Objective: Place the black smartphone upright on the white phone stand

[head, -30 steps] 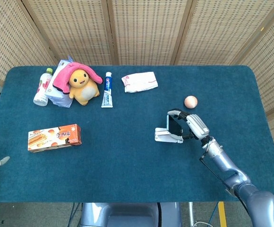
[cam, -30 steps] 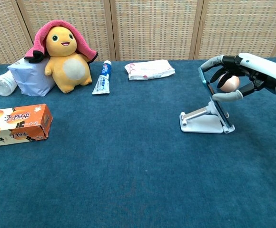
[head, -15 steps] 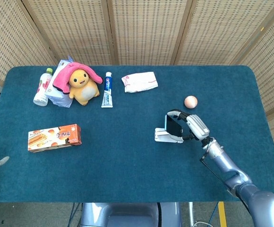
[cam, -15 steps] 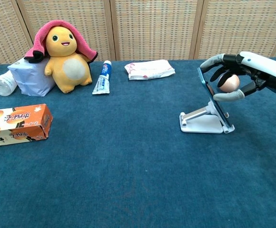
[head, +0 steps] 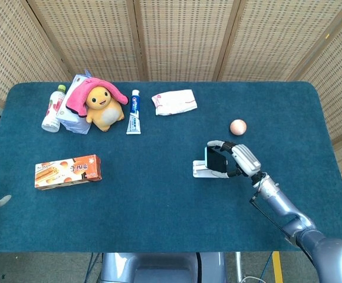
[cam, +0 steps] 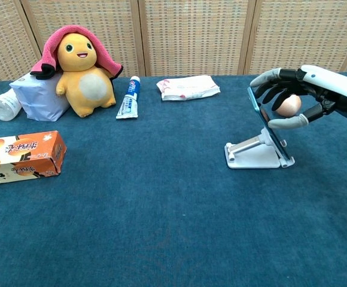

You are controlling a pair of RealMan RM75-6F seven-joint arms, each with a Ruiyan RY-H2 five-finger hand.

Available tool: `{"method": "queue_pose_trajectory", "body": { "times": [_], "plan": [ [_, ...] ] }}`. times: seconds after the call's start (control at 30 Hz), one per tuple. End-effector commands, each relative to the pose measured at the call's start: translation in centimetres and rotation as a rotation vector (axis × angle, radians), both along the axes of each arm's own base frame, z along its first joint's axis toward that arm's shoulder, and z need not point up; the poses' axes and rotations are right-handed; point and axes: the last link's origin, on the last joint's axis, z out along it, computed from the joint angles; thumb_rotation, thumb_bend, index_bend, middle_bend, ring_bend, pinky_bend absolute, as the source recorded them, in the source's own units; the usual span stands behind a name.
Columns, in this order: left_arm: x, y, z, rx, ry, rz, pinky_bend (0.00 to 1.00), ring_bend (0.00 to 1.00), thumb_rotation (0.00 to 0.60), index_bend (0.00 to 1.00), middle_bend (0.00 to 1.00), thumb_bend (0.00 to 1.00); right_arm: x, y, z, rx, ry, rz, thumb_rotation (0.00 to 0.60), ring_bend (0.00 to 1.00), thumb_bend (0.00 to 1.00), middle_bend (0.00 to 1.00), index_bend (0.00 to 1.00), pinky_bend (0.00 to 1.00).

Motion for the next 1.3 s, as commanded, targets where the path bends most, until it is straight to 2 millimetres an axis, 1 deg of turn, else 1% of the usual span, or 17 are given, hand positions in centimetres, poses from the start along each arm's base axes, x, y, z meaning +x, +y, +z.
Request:
{"method": "queue_pose_trajectory", "body": {
  "times": [0.03, 0.53, 0.67, 0.8, 0.87, 0.93, 1.0, 1.03, 1.07, 1.1, 1.17, 1.2, 1.23, 1.3],
  "plan": [
    [0.0, 0.0, 0.0, 0.000, 0.000, 0.000, 0.00, 0.00, 0.600, 0.00, 0.00, 0.00, 0.0, 0.0, 0.1, -0.003, 0.001, -0.002, 0.600, 0.30, 0.24, 0.31, 0.21, 0.33],
    [0.0, -0.1, -0.1, -0.006, 0.000, -0.004, 0.00, 0.00, 0.600, 0.00, 0.00, 0.00, 0.1, -1.1, 1.7, -0.039, 0.001, -0.034, 0.600, 0.30, 0.23, 0.28, 0.21, 0.33],
    [0.0, -0.1, 0.0, -0.004, -0.004, -0.007, 0.00, 0.00, 0.600, 0.00, 0.00, 0.00, 0.1, -1.1, 2.7, -0.059, -0.005, -0.029, 0.600, 0.30, 0.23, 0.28, 0.21, 0.33],
    [0.1, -0.3, 0.2, -0.002, -0.008, -0.013, 0.00, 0.00, 0.600, 0.00, 0.00, 0.00, 0.0, -0.6, 4.7, -0.101, -0.020, -0.004, 0.600, 0.30, 0.23, 0.28, 0.21, 0.33],
    [0.1, -0.5, 0.3, 0.000, -0.012, -0.019, 0.00, 0.00, 0.600, 0.00, 0.00, 0.00, -0.2, 0.0, 6.1, -0.128, -0.021, 0.010, 0.600, 0.30, 0.23, 0.28, 0.21, 0.32],
    [0.2, -0.6, 0.4, 0.005, -0.014, -0.027, 0.00, 0.00, 0.600, 0.00, 0.00, 0.00, -0.6, 0.9, 7.5, -0.160, -0.016, 0.018, 0.600, 0.27, 0.23, 0.26, 0.21, 0.29],
    [0.3, -0.9, 0.6, 0.016, -0.015, -0.034, 0.00, 0.00, 0.600, 0.00, 0.00, 0.00, -1.4, 2.0, 9.1, -0.206, 0.011, 0.017, 0.600, 0.21, 0.23, 0.21, 0.21, 0.22],
    [0.4, -1.1, 0.8, 0.030, -0.016, -0.041, 0.00, 0.00, 0.600, 0.00, 0.00, 0.00, -2.7, 3.3, 10.6, -0.263, 0.057, 0.001, 0.600, 0.18, 0.23, 0.19, 0.21, 0.19],
    [0.4, -1.4, 1.0, 0.042, -0.017, -0.049, 0.00, 0.00, 0.600, 0.00, 0.00, 0.00, -3.8, 5.0, 11.7, -0.312, 0.120, -0.019, 0.600, 0.13, 0.23, 0.15, 0.19, 0.14],
    [0.4, -1.6, 1.1, 0.047, -0.017, -0.053, 0.00, 0.00, 0.600, 0.00, 0.00, 0.00, -4.0, 6.0, 12.2, -0.328, 0.143, -0.036, 0.600, 0.08, 0.22, 0.10, 0.18, 0.11],
    [0.5, -1.8, 1.2, 0.054, -0.018, -0.062, 0.00, 0.00, 0.600, 0.00, 0.00, 0.00, -4.3, 7.7, 13.0, -0.354, 0.187, -0.073, 0.600, 0.02, 0.21, 0.04, 0.14, 0.06],
    [0.5, -2.0, 1.2, 0.055, -0.020, -0.068, 0.00, 0.00, 0.600, 0.00, 0.00, 0.00, -4.6, 8.8, 13.4, -0.370, 0.205, -0.098, 0.600, 0.00, 0.20, 0.01, 0.12, 0.04],
    [0.5, -2.1, 1.3, 0.056, -0.020, -0.071, 0.00, 0.00, 0.600, 0.00, 0.00, 0.00, -4.7, 9.4, 13.6, -0.377, 0.213, -0.112, 0.600, 0.00, 0.19, 0.00, 0.10, 0.03],
    [0.6, -2.4, 1.3, 0.055, -0.022, -0.078, 0.00, 0.00, 0.600, 0.00, 0.00, 0.00, -5.0, 10.9, 14.1, -0.396, 0.233, -0.150, 0.600, 0.00, 0.11, 0.00, 0.06, 0.01]
  ]
}}
